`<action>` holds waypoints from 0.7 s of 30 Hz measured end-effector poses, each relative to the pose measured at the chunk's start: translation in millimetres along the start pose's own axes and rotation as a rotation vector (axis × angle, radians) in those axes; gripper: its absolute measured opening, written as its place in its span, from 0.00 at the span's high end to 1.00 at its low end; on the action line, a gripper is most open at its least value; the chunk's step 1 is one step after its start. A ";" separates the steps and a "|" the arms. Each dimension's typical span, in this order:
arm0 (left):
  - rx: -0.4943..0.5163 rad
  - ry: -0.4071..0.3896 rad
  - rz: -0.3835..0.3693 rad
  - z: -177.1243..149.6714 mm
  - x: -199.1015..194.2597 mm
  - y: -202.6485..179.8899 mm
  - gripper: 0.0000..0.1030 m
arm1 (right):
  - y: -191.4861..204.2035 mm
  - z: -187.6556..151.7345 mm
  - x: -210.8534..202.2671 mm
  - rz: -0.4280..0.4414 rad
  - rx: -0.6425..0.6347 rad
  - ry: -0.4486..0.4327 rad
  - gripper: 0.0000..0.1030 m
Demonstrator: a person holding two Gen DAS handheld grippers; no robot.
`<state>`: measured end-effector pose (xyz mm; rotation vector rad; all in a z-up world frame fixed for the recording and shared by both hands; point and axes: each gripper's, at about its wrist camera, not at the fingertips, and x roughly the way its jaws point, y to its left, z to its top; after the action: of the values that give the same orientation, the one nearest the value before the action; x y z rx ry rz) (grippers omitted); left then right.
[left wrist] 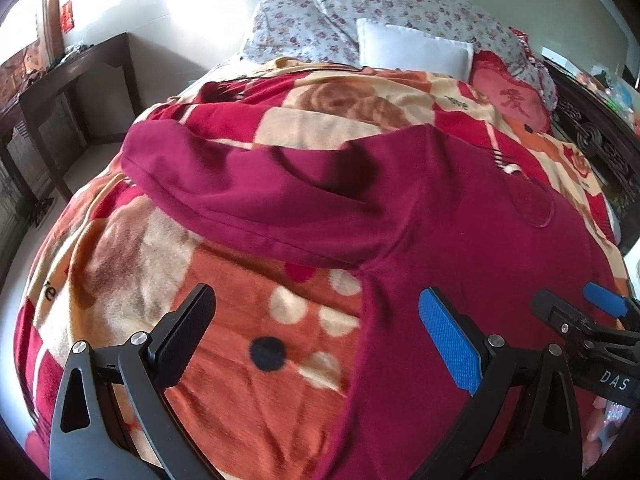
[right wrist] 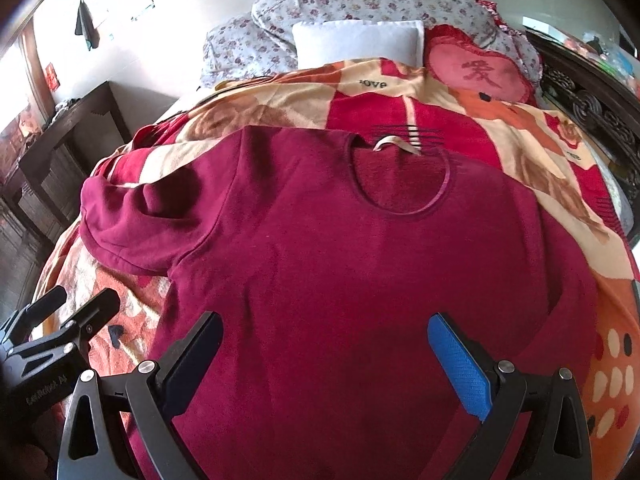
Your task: Fold small clothes
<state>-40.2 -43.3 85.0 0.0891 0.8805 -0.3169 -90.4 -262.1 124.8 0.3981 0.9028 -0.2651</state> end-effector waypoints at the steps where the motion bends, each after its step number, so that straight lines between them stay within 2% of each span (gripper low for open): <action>1: -0.012 0.004 0.006 2.3 2.4 7.4 0.01 | 3.1 0.8 2.2 0.003 -0.006 0.002 0.01; 6: -0.089 0.012 0.031 18.6 11.9 51.0 0.01 | 19.0 5.6 11.0 0.025 -0.038 0.012 0.01; 10: -0.223 0.007 0.022 39.3 20.8 107.1 0.01 | 33.3 12.1 17.2 0.044 -0.068 0.020 0.01; 17: -0.447 0.045 -0.029 70.3 61.5 193.7 0.24 | 51.7 15.9 27.4 0.081 -0.088 0.042 0.01; 21: -0.583 0.034 -0.083 76.9 82.4 221.7 0.25 | 56.2 14.4 32.6 0.090 -0.102 0.065 0.01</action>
<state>134.2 131.9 58.8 -0.4831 0.9820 -0.1260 -39.1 -220.0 119.1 0.3532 0.9556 -0.1232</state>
